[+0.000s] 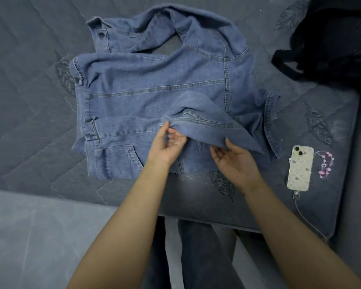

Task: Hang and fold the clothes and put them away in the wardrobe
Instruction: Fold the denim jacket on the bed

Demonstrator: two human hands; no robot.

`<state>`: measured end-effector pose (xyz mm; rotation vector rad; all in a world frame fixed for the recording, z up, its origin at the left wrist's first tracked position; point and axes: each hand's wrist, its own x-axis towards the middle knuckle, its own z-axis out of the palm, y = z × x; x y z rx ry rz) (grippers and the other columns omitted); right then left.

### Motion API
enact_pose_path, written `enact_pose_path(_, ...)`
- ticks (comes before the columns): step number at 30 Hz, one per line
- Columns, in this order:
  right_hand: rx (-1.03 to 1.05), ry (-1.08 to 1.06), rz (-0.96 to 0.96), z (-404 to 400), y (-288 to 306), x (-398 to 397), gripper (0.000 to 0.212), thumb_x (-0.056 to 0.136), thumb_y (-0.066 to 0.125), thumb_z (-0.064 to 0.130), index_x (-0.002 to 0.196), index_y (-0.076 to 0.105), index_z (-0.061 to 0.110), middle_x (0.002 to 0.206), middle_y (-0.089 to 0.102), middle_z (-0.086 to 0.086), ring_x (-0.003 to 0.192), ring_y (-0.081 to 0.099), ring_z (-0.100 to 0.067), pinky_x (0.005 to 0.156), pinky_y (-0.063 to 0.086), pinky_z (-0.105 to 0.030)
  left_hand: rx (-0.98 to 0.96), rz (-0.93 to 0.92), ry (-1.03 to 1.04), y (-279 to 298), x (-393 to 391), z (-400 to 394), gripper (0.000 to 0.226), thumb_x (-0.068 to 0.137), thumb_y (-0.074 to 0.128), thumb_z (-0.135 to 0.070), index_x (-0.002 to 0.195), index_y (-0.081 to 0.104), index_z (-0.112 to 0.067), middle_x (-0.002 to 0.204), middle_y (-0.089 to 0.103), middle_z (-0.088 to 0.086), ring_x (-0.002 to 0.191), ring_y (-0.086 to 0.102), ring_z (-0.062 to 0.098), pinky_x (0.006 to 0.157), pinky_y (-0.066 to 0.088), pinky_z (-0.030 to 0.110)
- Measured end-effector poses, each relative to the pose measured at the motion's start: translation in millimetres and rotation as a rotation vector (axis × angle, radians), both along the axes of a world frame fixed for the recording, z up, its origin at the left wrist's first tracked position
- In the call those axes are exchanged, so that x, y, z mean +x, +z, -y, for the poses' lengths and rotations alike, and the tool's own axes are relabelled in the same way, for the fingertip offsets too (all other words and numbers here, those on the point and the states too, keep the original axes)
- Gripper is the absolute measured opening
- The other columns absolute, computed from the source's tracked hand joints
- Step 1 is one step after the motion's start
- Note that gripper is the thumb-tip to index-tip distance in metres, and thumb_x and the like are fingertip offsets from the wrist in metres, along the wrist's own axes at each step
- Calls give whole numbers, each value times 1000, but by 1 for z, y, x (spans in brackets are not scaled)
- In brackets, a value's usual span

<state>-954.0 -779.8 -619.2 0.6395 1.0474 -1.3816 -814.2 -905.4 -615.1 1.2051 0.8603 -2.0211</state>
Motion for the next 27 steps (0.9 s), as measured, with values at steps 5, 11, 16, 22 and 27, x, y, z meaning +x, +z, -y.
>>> enact_pose_path(5,124,-118,9,3,-8,-3,50,93,60,40,134,56,12,130,63,-11,119,60,-28,100,48,-45,-584,293,-353,28,51,28,15,82,64,-34,88,56,-22,70,57,-9,66,55,4,77,45,22)
enact_pose_path(11,466,28,-257,21,-11,10,45,96,56,35,134,53,12,129,61,-12,110,62,-28,94,50,-44,-767,282,-431,40,118,60,22,94,47,-17,112,57,-9,99,70,5,100,63,23,91,54,40)
enact_pose_path(16,225,-229,-253,23,1,34,33,101,46,15,131,54,4,114,67,-11,101,65,-22,84,57,-31,-899,62,-280,43,174,71,33,88,60,-10,120,65,-1,125,65,16,126,55,30,109,40,48)
enact_pose_path(22,159,-208,-110,17,-13,75,32,101,43,9,130,54,10,125,62,-8,113,60,-23,106,45,-37,-561,373,-273,4,225,48,24,93,48,-24,90,71,-18,106,68,7,112,57,31,93,47,45)
enact_pose_path(27,251,-133,-212,37,-18,65,42,94,62,26,133,57,12,128,64,-7,119,59,-24,102,48,-39,-368,521,-592,-19,230,47,27,89,60,-48,103,66,-25,114,65,4,100,60,25,81,45,35)
